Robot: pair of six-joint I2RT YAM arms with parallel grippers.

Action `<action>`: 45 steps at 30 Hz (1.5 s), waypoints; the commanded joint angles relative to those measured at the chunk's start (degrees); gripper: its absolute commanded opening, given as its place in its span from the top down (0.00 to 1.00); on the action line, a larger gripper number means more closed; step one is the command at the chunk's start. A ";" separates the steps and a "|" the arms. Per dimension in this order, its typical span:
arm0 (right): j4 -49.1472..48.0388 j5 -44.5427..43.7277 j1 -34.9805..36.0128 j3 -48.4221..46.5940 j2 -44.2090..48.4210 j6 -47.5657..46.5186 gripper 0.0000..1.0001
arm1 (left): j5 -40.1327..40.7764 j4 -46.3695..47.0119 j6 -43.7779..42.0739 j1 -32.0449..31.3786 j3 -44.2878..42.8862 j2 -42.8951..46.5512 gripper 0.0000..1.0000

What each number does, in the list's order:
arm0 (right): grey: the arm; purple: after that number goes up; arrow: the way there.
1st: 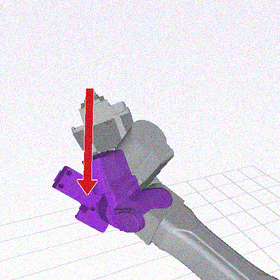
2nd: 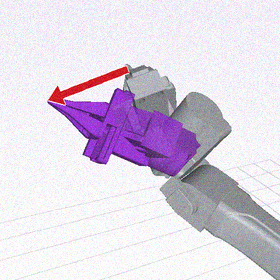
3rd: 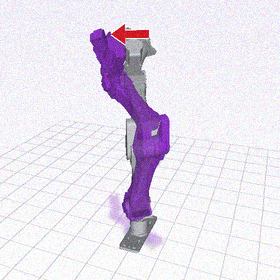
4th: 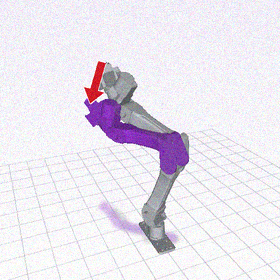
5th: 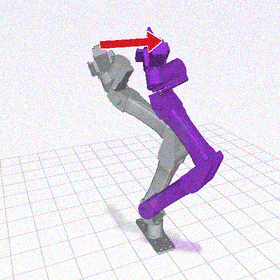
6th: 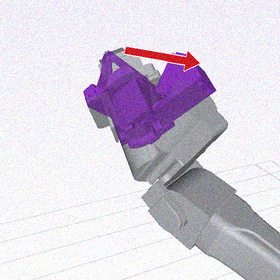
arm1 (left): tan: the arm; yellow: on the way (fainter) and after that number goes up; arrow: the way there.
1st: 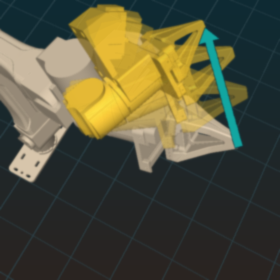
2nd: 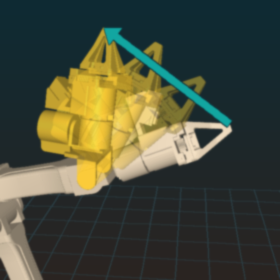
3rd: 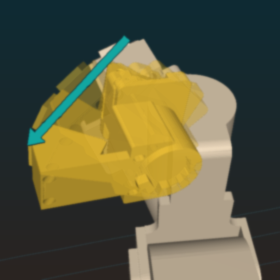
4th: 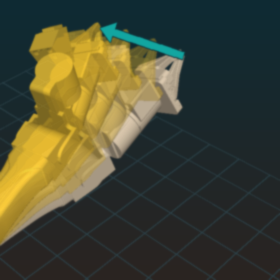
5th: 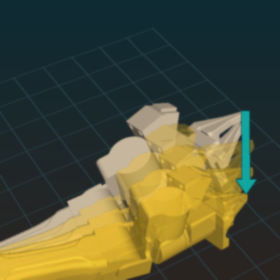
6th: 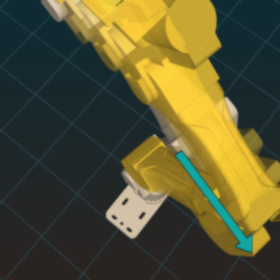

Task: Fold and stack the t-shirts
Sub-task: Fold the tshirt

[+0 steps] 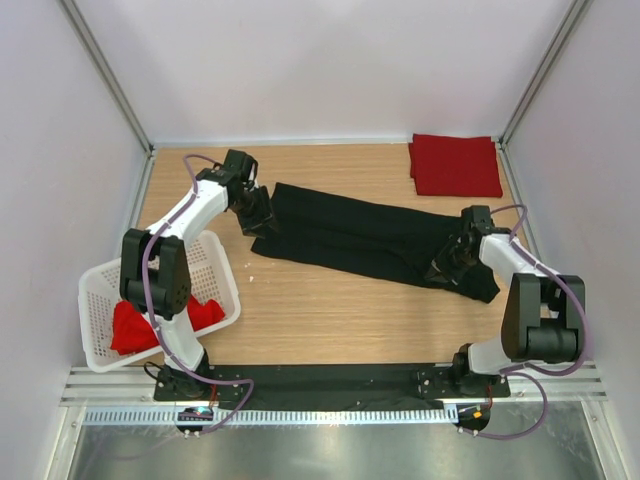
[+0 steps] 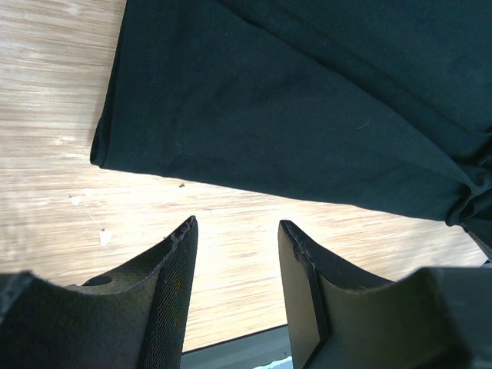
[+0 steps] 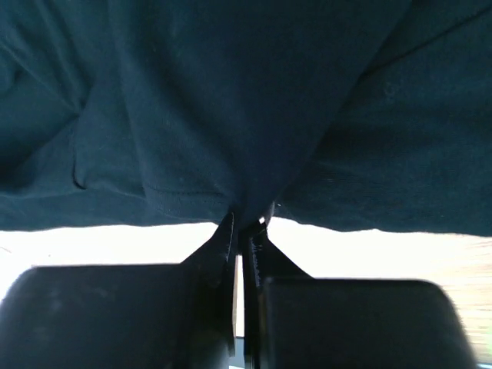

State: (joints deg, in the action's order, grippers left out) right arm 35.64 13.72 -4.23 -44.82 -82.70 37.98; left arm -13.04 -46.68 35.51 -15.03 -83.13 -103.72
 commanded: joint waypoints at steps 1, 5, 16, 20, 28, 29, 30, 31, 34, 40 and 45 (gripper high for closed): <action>-1.01 -1.23 0.10 -5.01 0.08 1.48 0.99 | -0.23 -0.96 -0.70 -0.09 -0.54 3.26 0.52; 2.06 -3.08 -0.95 -11.41 -2.03 0.61 0.99 | 0.03 -1.31 -1.05 -0.18 -0.36 3.53 0.53; 1.19 -0.62 -5.96 -22.33 -12.57 -0.09 0.99 | 0.03 -1.93 -1.32 -0.09 0.34 3.79 0.53; 0.22 0.69 -7.63 -25.83 -16.35 -0.80 0.99 | 0.03 -2.37 -1.49 -0.09 0.43 3.79 0.53; -1.18 2.72 -9.22 -31.47 -24.17 -1.33 0.96 | 0.29 -2.98 -1.84 -0.09 0.17 3.44 0.53; -1.10 2.63 -9.30 -32.25 -24.61 -1.07 0.94 | 0.29 -3.07 -1.84 -0.09 0.08 3.26 0.53; -0.92 2.63 -9.39 -32.78 -25.14 -0.98 0.93 | 0.29 -3.07 -1.93 -0.09 -0.01 3.26 0.53; -0.66 2.81 -9.57 -33.22 -26.10 -0.89 0.92 | 0.29 -3.16 -2.02 -0.09 -0.01 3.18 0.53; -0.22 2.90 -10.09 -35.15 -27.60 -0.54 0.80 | 0.47 -3.25 -2.02 0.00 -0.19 2.74 0.53; 4.08 -2.01 -11.50 -39.63 -27.69 -3.78 0.66 | 0.73 -3.42 -2.81 -0.09 -0.98 1.95 0.53; 10.85 -7.99 -10.89 -43.95 -27.61 -9.58 0.65 | 1.00 -3.95 -3.87 -0.09 -3.52 -0.07 0.52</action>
State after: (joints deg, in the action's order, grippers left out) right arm 42.11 10.61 -15.51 -85.38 -111.39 33.01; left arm -12.62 -49.89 33.52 -15.03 -83.57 -102.69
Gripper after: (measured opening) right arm 0.349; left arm 0.477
